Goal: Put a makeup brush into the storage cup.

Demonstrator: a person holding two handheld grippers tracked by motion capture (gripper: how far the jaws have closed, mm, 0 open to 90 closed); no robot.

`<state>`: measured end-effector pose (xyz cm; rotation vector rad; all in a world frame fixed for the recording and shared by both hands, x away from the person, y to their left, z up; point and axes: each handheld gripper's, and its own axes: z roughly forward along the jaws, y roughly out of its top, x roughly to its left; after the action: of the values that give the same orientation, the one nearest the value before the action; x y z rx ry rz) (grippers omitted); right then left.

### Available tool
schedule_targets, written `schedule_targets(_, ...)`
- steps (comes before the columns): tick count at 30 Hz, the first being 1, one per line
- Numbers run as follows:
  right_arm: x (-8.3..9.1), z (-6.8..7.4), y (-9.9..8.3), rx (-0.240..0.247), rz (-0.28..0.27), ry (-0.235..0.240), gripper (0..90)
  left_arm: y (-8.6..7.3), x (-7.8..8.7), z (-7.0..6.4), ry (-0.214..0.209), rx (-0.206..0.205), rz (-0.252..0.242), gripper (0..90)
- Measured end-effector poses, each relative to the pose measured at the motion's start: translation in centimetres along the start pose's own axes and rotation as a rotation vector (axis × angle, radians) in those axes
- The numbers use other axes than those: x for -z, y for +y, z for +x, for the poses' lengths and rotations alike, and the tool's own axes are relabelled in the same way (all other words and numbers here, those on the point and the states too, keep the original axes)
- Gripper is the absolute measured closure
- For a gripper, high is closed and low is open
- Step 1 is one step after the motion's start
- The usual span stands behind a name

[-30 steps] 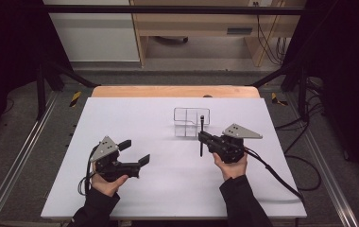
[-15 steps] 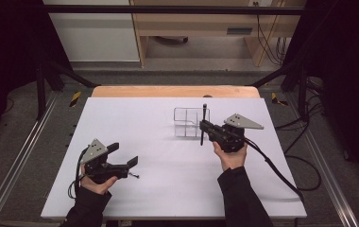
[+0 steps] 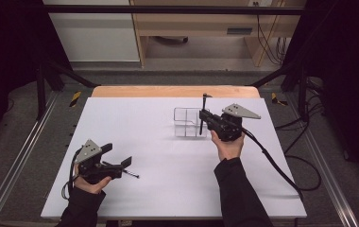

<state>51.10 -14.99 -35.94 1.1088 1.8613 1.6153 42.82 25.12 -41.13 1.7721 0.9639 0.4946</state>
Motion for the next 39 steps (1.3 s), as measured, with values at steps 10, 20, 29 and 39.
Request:
schedule_targets(10, -1.3, -0.4, 1.3, 0.002, -0.01, -0.021, 84.1, -0.5, 0.6, 0.6, 0.018, 0.011, 0.001, 6.3)
schedule_targets(20, -3.1, -1.0, 2.0, -0.008, -0.017, -0.048, 84.1, -0.7, 1.2, 1.3, 0.042, 0.022, -0.005, 6.0)
schedule_targets(29, -4.7, -1.2, 2.6, -0.003, -0.019, -0.063, 84.1, -0.8, 1.1, 1.5, 0.043, 0.024, 0.0, 5.9)
schedule_targets(39, -6.2, -1.8, 2.3, -0.019, -0.017, -0.073, 84.1, -0.8, 1.1, 1.6, 0.045, 0.027, 0.001, 5.9)
